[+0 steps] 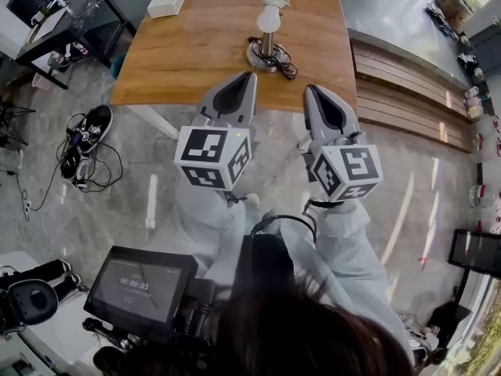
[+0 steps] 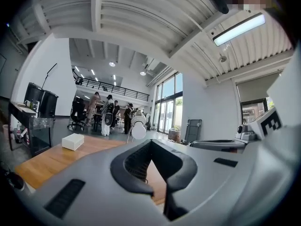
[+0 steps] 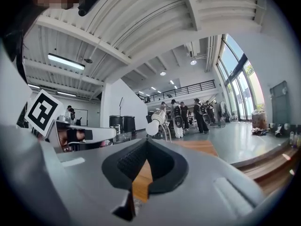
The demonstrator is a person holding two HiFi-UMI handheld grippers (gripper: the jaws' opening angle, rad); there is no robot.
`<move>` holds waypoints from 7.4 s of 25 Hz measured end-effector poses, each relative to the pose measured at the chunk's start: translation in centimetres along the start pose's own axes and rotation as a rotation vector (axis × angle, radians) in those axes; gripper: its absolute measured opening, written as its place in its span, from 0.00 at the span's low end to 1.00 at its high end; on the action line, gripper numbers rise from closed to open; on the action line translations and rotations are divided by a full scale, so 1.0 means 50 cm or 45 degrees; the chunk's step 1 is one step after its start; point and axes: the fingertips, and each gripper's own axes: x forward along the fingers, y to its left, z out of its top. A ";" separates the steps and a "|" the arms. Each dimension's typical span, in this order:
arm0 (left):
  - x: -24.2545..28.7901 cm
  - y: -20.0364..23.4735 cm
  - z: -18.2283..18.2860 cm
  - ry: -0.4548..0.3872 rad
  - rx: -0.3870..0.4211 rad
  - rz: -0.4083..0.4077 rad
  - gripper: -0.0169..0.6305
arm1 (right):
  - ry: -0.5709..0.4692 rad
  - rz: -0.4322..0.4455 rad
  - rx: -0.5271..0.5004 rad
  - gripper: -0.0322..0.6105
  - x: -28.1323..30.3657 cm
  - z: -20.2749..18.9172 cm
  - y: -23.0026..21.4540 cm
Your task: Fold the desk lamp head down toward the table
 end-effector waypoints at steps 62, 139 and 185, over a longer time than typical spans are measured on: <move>0.597 0.189 -0.052 1.017 -1.614 -1.342 0.40 | 0.383 0.630 -0.177 0.22 0.705 -0.308 -0.272; 0.537 0.245 -0.315 0.670 -0.419 -0.857 0.15 | 0.407 0.707 0.057 0.24 0.700 -0.305 -0.284; 0.641 0.271 0.010 0.037 -0.080 -0.094 0.03 | 0.066 0.153 0.036 0.05 0.627 -0.006 -0.338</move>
